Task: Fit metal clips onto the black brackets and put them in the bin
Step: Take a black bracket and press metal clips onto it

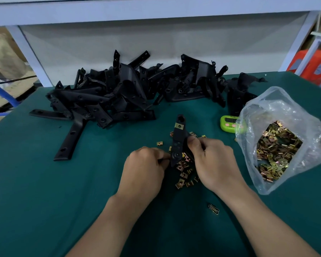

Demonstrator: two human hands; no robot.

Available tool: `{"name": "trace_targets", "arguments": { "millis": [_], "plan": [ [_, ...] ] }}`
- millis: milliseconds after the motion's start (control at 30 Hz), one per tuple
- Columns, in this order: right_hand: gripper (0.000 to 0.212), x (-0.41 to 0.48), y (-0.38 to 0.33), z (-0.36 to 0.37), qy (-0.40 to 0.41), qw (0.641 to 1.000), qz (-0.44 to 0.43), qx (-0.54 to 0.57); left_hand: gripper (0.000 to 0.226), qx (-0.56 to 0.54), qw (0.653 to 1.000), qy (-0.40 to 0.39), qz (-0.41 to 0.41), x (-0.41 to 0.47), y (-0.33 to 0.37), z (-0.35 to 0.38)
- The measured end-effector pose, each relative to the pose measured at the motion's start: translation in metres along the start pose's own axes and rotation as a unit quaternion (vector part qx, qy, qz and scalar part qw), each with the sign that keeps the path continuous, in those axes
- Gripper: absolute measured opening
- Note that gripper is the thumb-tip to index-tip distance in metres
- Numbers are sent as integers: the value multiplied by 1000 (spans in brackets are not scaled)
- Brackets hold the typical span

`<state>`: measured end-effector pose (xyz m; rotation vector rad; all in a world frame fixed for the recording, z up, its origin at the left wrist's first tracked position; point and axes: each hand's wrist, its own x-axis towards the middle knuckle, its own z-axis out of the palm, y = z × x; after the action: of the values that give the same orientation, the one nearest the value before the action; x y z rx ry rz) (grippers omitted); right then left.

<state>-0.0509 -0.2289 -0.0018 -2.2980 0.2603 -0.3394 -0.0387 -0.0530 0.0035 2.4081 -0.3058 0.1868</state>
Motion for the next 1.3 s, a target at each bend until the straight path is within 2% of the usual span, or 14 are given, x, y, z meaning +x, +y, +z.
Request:
{"name": "trace_targets", "arguments": {
  "millis": [133,233,300,367,433,500,567,600,700,800,1067,1300],
  "plan": [
    [56,0,0,1,0,1000,-6,-2,37,14,999,-4,41,-1,2,0],
    [52,1,-1,1,-4,1000,-14,-4,20,-1,998,14,60,1,-2,5],
    [52,1,-1,0,-6,1000,-17,-7,19,-40,997,58,39,0,0,4],
    [54,1,0,-2,-2,1000,-20,-5,22,-151,984,96,-27,-1,3,2],
    [49,1,-2,-4,-3,1000,-25,-1,21,-289,948,90,-94,-1,3,-1],
    [41,-1,-5,-4,-3,1000,-27,-10,17,-425,892,61,-143,0,2,-6],
    [40,-1,-6,-4,6,1000,-24,-15,18,-514,842,21,-163,-1,2,-13],
    [41,-1,-4,-4,10,999,-25,-18,19,-532,831,3,-163,-1,1,-15],
    [52,0,-1,-4,16,999,-36,-33,10,-541,827,-45,-146,1,-1,-19],
    [65,0,0,-4,8,998,-49,-49,19,-528,837,-79,-114,1,-3,-23],
    [73,1,0,-6,-7,998,-46,-45,26,-536,833,-86,-106,2,-9,-29],
    [77,0,0,-7,-14,997,-45,-61,21,-546,824,-86,-123,1,-10,-31]
  ]
}}
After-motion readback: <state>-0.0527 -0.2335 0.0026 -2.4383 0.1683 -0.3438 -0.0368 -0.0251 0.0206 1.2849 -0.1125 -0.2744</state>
